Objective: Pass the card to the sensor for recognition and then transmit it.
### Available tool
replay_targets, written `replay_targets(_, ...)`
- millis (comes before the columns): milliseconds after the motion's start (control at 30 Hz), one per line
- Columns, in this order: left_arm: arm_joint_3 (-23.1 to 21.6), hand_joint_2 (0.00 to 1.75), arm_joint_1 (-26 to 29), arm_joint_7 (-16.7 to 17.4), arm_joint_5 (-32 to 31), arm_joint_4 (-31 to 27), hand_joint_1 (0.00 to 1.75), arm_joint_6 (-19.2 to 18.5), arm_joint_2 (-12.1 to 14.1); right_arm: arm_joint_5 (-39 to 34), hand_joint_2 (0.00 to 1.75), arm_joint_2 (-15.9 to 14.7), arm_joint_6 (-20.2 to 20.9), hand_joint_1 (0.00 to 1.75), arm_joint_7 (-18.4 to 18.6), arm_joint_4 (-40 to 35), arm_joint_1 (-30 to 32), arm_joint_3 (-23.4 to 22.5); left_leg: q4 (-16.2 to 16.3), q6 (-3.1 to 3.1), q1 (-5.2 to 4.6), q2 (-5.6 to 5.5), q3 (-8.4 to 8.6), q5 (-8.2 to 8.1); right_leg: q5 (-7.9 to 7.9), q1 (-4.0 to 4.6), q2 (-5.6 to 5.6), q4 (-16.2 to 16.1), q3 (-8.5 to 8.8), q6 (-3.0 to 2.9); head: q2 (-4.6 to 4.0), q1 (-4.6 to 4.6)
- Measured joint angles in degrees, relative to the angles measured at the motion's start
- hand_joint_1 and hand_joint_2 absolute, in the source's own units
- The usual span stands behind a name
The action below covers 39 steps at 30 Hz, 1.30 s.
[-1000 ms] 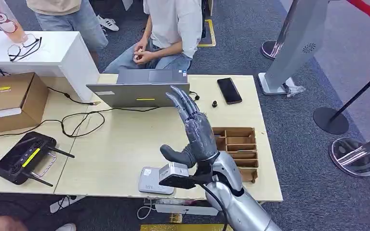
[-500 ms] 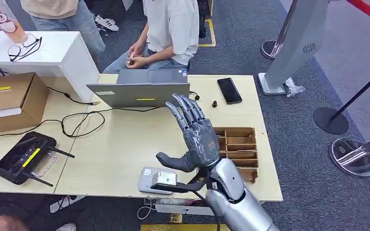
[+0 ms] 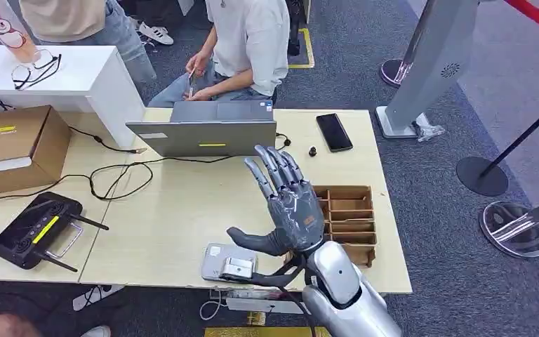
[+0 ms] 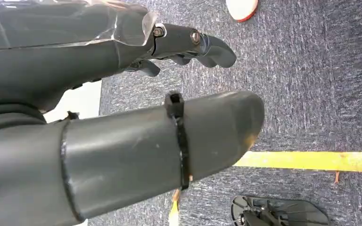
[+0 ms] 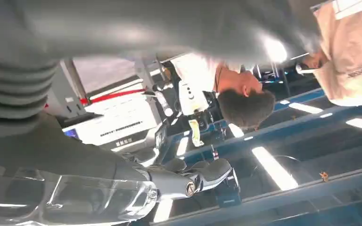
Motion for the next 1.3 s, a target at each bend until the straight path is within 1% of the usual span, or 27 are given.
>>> replay_targets(267,0.02,0.0,0.0,0.0,-0.18,0.0,0.0,-0.09,0.0,3.7,1.75,0.0,1.22,0.0,2.1,-0.31,0.81,-0.85,0.0,0.0,0.0,0.0,0.01,0.0,0.0,0.0,0.0,0.0,0.0,0.0,0.0,0.0)
replay_targets(367,0.02,0.0,-0.01,0.0,-0.26,0.0,0.0,-0.26,0.0,4.92,1.75,0.0,2.38,0.0,3.02,-0.48,1.1,-1.29,0.0,0.0,0.0,0.0,0.0,0.0,0.0,0.0,0.0,0.0,0.0,0.0,0.0,0.02)
replay_targets(1033,0.02,0.0,-0.03,-0.07,-0.61,0.0,0.0,-0.42,0.0,7.87,1.75,-0.42,12.44,0.0,7.74,-1.4,1.03,-3.06,0.0,0.0,0.0,0.0,0.0,0.0,0.0,0.0,0.0,0.0,0.0,0.0,0.0,0.0)
replay_targets(1300,0.07,0.0,-0.03,-0.07,-0.74,0.0,0.0,-0.42,0.0,8.72,1.75,-0.96,15.19,0.0,8.59,-1.77,1.0,-3.54,0.0,0.0,0.0,0.0,0.0,0.0,0.0,0.0,0.0,0.0,0.0,0.0,0.0,0.02)
